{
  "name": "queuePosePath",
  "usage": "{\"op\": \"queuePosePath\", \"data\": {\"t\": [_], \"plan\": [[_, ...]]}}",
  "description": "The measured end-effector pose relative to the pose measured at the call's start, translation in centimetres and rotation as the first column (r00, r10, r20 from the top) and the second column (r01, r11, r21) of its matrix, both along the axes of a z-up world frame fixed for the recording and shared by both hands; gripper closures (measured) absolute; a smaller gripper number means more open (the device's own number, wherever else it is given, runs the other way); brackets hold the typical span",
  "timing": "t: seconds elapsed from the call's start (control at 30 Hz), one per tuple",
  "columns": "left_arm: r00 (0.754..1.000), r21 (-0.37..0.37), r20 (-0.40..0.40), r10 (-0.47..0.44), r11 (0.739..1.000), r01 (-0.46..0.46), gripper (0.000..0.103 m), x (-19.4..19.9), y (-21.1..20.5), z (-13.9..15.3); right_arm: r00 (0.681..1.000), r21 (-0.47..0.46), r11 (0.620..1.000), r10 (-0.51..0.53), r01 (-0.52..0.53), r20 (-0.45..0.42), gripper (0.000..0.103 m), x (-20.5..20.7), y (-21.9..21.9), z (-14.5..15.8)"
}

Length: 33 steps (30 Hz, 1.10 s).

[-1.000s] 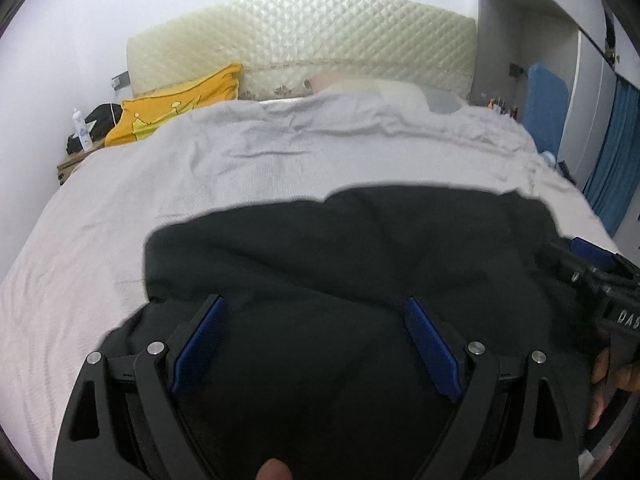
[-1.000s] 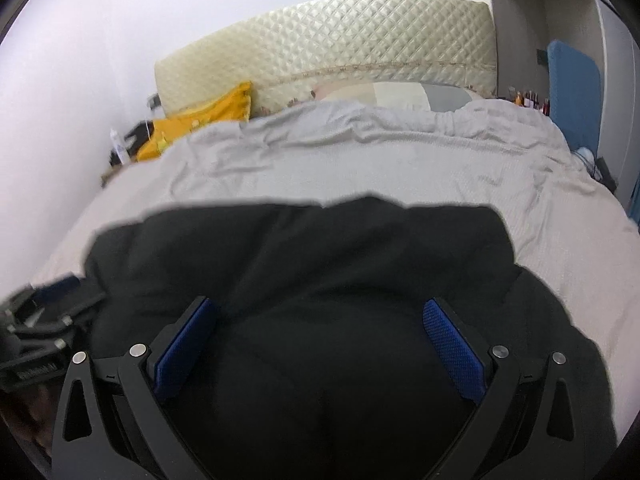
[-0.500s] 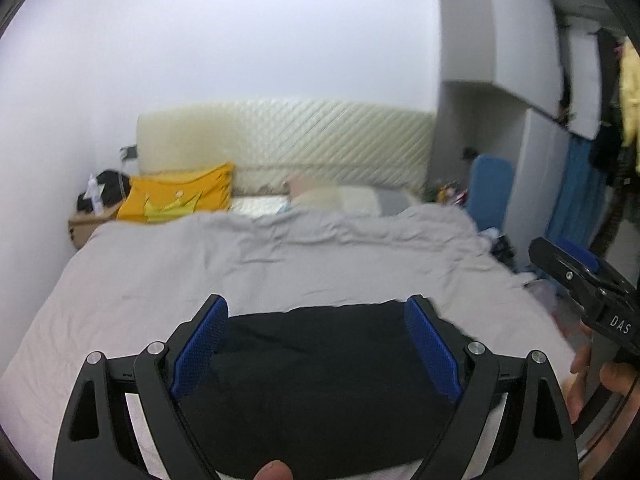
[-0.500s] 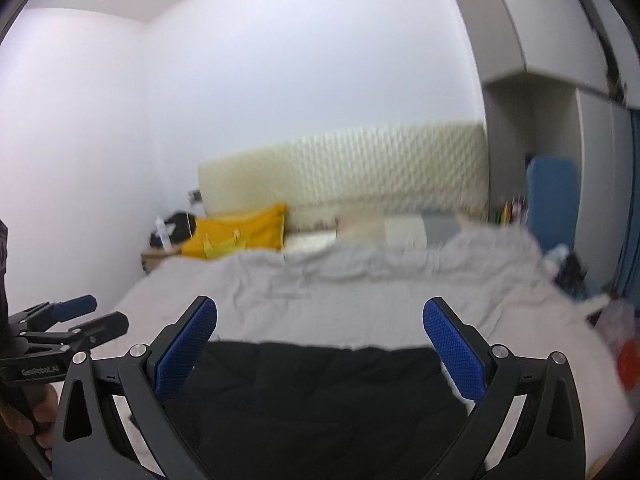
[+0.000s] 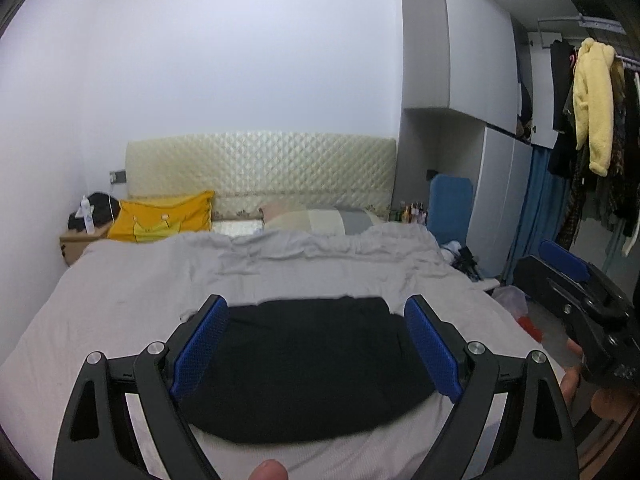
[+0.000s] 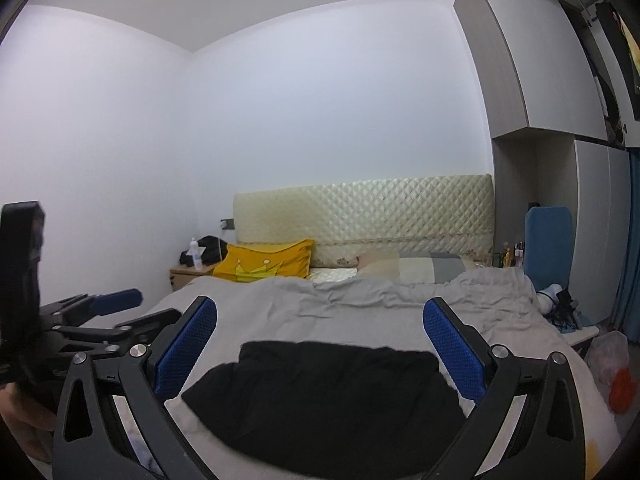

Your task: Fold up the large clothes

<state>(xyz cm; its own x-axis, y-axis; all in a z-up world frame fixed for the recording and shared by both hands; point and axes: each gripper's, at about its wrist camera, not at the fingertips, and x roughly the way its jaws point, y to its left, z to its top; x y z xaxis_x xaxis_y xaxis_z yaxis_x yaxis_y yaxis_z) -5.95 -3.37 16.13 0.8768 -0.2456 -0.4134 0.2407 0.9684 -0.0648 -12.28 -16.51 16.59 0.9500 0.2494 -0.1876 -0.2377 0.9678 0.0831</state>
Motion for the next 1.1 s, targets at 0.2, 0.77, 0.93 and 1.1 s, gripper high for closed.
{"op": "queuePosePath", "data": {"t": [0.2, 0.77, 0.93, 1.1], "plan": [[0.998, 0.015, -0.065, 0.01, 1.0, -0.009, 0.012, -1.3, -0.7, -3.2, 0.997, 0.014, 1.0, -0.021, 0.022, -0.076, 0.0, -1.6, 0.2, -2.9], [0.982, 0.036, -0.176, 0.072, 0.997, -0.066, 0.012, 0.7, -1.2, -10.0, 0.98, -0.01, 0.998, -0.061, 0.06, -0.187, 0.0, -1.8, 0.1, -9.7], [0.979, 0.038, -0.19, 0.072, 0.997, -0.066, 0.012, 0.9, -1.3, -10.5, 0.978, 0.002, 0.997, -0.077, 0.079, -0.192, 0.0, -1.7, -0.6, -10.1], [0.981, 0.032, -0.182, 0.064, 0.998, -0.06, 0.012, 0.6, -1.3, -10.4, 0.974, 0.012, 0.997, -0.073, 0.077, -0.216, 0.0, -1.2, -0.7, -11.2]]}}
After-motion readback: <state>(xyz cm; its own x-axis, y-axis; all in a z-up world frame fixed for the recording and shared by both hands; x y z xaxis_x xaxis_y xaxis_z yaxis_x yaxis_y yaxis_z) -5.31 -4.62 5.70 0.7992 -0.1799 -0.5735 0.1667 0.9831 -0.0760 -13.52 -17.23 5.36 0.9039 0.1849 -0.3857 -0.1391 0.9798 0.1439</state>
